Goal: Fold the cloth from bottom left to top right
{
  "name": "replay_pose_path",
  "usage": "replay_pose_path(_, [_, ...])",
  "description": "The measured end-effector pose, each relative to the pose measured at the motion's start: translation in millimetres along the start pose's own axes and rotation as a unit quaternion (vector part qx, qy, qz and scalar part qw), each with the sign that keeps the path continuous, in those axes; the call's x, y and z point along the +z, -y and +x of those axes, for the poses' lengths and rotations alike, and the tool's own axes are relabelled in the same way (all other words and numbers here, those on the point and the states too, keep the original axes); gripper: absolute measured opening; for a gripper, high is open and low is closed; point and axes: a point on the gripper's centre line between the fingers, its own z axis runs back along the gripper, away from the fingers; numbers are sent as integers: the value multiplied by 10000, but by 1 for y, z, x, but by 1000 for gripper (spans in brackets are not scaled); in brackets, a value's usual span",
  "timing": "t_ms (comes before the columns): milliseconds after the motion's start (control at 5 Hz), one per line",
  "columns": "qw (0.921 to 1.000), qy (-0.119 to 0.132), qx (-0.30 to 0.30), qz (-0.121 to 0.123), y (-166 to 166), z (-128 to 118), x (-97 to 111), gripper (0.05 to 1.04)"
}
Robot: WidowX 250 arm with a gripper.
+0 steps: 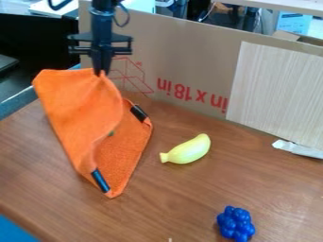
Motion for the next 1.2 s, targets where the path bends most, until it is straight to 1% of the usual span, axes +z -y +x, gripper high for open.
replay_pose_path(200, [9999, -21, -36, 120, 29, -2, -11, 59])
replay_pose_path(400, [9998, -70, -72, 196, 47, -1, -22, 74])
replay_pose_path(600, [9992, -174, -194, 314, 59, -11, -37, 217])
replay_pose_path(800, [9982, -301, -382, 354, 60, -26, -54, 476])
replay_pose_path(1000, [9989, -100, -466, -1, 53, -31, -21, 774])
replay_pose_path(1200, [9988, -131, -235, -401, 28, -30, 12, 991])
